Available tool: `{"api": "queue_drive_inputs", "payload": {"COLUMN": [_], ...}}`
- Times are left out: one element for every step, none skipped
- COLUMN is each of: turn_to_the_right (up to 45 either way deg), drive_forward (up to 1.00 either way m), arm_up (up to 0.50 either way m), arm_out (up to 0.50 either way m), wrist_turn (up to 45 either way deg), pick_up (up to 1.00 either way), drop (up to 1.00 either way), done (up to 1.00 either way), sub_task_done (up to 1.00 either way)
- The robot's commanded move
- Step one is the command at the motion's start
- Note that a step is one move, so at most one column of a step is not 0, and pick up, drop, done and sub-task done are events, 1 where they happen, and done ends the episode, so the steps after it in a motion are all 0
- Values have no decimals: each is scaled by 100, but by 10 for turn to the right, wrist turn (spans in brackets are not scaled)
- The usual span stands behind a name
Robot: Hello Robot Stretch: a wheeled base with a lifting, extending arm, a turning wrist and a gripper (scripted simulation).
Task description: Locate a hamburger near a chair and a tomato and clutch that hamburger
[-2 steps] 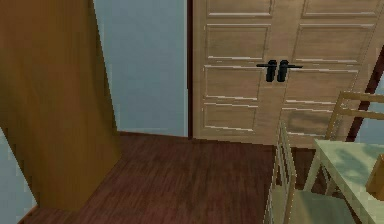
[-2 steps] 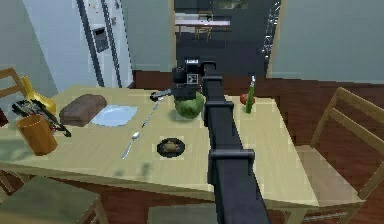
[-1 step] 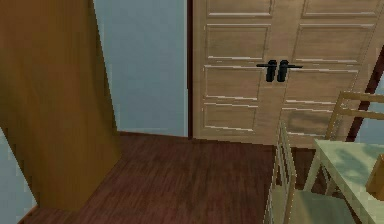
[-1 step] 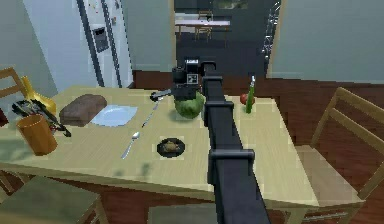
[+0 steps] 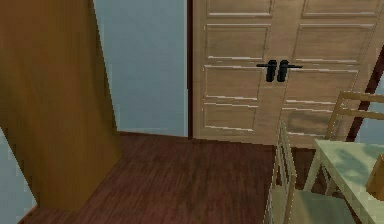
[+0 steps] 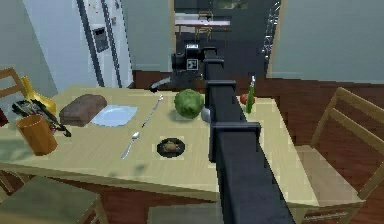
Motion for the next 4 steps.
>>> {"api": "queue_drive_inputs", "payload": {"turn_to_the_right": [0,0,0,0], "drive_forward": [0,0,0,0], "arm_up": [-34,0,0,0], "arm_out": [0,0,0,0], "wrist_turn": [0,-450,-450,-180], "pick_up": [0,0,0,0], "drop": [0,0,0,0], "done": [0,0,0,0], "sub_task_done": [0,0,0,0]}}
